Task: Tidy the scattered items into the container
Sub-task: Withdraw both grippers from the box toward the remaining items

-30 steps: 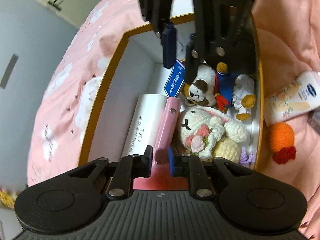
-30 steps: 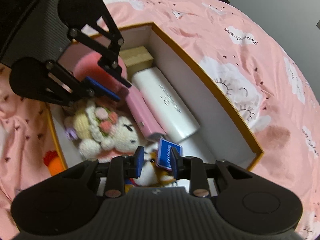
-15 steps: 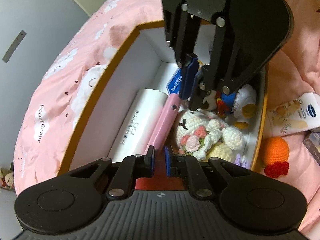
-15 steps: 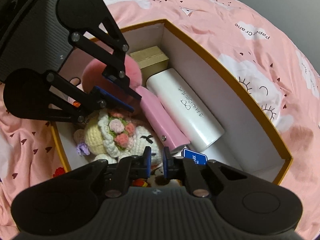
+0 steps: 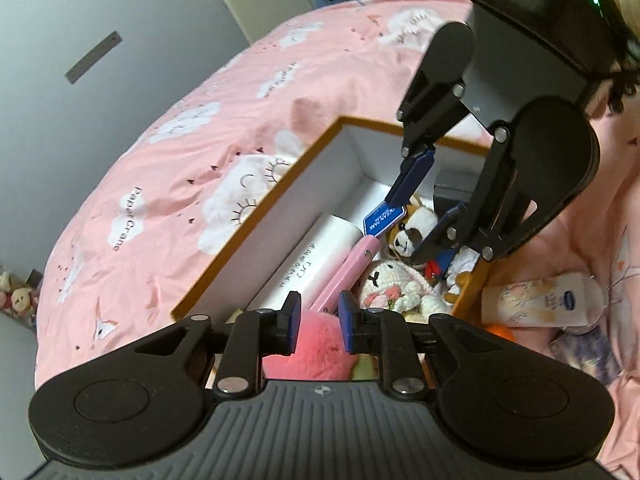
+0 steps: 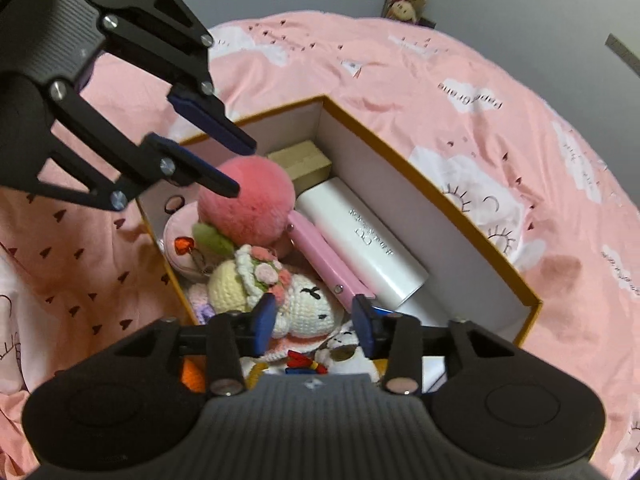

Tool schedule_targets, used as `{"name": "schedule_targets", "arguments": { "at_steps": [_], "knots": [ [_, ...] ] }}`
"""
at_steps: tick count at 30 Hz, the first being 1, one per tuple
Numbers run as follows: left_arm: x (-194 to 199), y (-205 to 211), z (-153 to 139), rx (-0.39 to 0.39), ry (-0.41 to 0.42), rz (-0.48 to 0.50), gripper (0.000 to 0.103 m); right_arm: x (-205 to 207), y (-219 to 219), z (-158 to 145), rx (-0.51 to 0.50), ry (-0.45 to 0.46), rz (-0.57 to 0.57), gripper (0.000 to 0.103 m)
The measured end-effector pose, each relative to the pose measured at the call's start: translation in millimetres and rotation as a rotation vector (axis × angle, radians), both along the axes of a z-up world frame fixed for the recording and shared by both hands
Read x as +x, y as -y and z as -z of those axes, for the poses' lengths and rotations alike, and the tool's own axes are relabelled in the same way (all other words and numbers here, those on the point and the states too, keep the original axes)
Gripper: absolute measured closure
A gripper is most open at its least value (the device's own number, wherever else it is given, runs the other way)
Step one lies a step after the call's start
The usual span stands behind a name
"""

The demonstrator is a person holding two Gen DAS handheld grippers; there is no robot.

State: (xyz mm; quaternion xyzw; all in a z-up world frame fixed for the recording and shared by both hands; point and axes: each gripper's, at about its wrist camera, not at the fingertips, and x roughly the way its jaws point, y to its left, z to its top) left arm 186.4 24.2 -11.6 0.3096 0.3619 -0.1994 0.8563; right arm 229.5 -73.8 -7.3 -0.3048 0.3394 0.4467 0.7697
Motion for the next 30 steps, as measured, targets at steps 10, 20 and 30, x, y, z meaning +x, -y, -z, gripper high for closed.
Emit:
{"name": "schedule_targets", "arguments": {
  "at_steps": [10, 20, 30],
  "knots": [
    [-55.7, -4.5, -40.3, -0.100, 0.033, -0.069, 0.067, -35.2, 26.2, -19.9, 0.104, 0.034, 0.142, 0.044],
    [-96.2, 1.5, -35.6, -0.269, -0.020, -0.178, 0.056, -89.1, 53.5, -9.6, 0.209, 0.050, 0.276, 0.032],
    [-110.6, -17.8, 11.3, -0.506, -0.168, -0.393, 0.056, -113.4, 73.9, 43.8, 0.173, -0.098, 0.492, 0.033]
  ]
}}
